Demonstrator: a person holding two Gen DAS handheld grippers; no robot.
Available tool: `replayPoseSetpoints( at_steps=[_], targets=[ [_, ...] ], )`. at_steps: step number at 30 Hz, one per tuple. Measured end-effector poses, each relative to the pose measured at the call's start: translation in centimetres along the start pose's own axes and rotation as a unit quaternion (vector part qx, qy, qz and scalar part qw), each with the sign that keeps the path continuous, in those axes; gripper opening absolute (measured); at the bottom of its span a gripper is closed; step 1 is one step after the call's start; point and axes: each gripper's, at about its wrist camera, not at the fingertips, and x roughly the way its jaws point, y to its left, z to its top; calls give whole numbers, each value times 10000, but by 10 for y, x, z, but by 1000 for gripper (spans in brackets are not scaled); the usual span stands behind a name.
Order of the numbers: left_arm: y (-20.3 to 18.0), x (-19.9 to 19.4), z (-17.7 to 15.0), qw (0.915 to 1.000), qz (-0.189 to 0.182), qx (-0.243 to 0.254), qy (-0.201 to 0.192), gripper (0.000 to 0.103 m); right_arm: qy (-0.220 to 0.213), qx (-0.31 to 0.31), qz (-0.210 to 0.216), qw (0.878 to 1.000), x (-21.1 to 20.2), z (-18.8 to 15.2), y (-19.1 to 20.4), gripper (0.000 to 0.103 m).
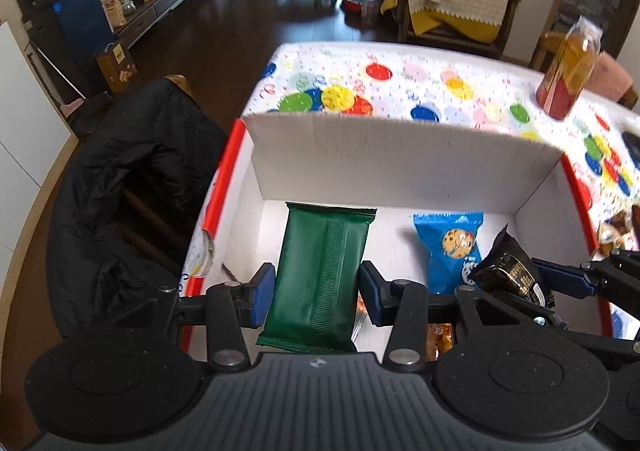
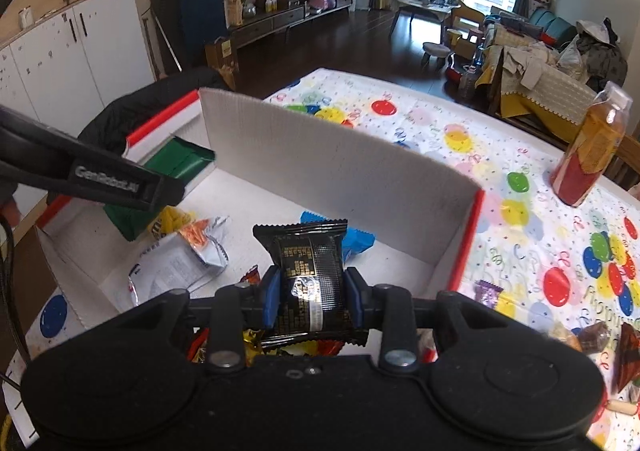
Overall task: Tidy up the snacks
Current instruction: 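Carry both packets over the box and open both tools to drop them, then lift both tools out of the box back over the remaining snacks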
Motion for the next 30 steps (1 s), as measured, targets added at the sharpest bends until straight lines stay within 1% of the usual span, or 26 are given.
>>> replayPoseSetpoints(
  at_steps=[6,11,13,14,16,19,21,27,30],
  targets=[
    [-8,17,-3,9996,12,154,222,45,143,-88,11,9999,10,-3,4,33],
    [-9,16,-5,9996,-76,165,220,45,147,-58,7,9999,9,-4,2,36],
    [-9,14,-6,9995,-153,151,216,48,142,-25,36,9999,6,-5,1,38],
    [-9,13,-6,9995,-178,142,213,48,127,-3,41,9999,5,-6,0,40],
    [-10,10,-7,9995,-193,138,198,54,97,44,56,9999,1,-7,-1,43],
    [-9,3,-10,9995,-255,95,133,55,0,115,103,9999,-8,-9,-2,53],
    [-9,-3,-12,9995,-288,89,96,57,-87,156,105,9998,-15,-10,-3,61],
    [-10,-21,-19,9994,-342,46,-69,59,-334,293,142,9989,-39,-15,-7,72],
    [-10,-32,-23,9991,-400,34,-153,65,-440,359,117,9983,-52,-18,-8,76]
  ],
)
